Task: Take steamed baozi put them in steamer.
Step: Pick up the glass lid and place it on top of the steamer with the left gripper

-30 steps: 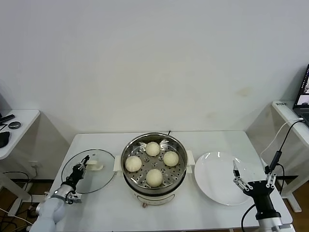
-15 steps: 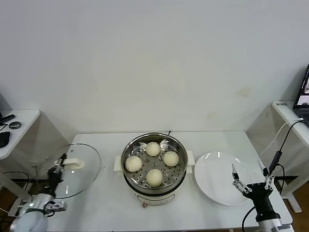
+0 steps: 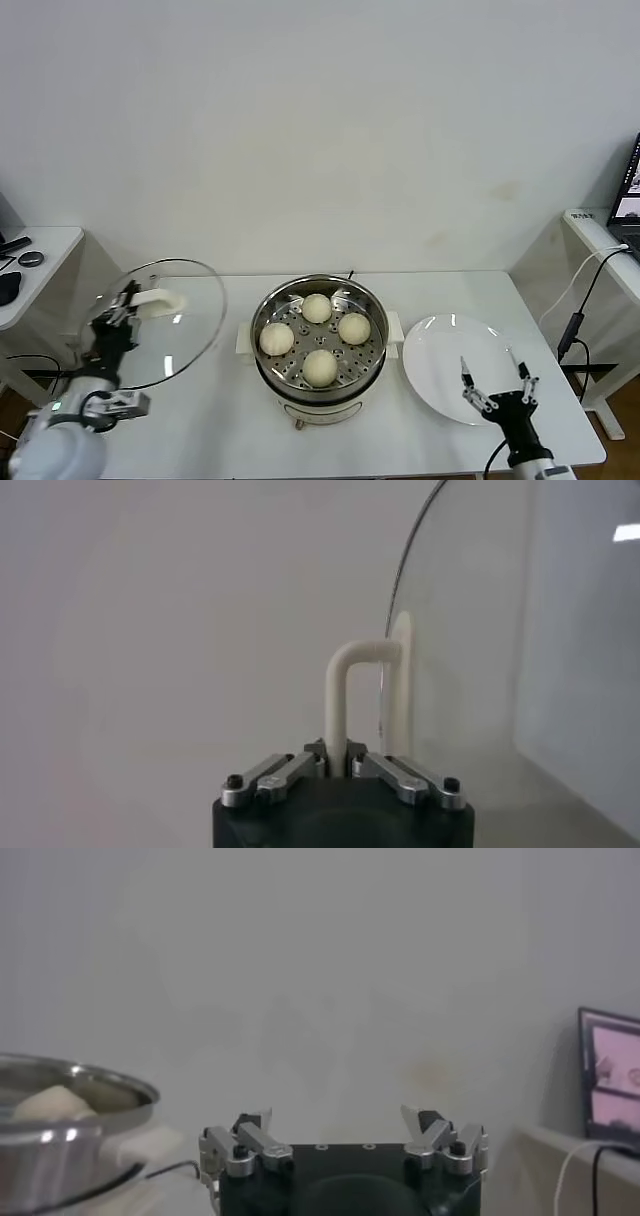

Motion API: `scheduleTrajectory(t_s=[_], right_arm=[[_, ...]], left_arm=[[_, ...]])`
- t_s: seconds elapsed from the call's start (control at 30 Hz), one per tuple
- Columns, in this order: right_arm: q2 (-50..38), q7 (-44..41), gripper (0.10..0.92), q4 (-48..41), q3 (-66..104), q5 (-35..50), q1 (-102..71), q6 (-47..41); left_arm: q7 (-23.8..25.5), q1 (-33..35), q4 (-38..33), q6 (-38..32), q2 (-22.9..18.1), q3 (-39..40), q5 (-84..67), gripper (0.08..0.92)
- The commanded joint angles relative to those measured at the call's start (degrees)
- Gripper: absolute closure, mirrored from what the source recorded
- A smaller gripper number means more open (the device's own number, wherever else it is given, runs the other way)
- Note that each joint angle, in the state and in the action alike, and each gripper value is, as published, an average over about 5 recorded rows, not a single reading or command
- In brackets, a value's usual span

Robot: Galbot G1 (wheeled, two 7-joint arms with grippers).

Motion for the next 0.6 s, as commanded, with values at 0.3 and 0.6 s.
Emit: scheduleTrajectory(t_s=[0.3,0.6], right_arm=[[4.1,3.2,0.203,-6.6,-4.2,-10.7,3.7,0.2],[4.3,3.3,0.203,-6.7,-4.8,-11.1,3.6,0.4]], left_arm=[[16.1,-23.3,-4.3,17.4,-9.0,39.1,20.6,0.833],[17.4,-24.5,0.9,14.2,-17.9,44.6,34.5,0.833]])
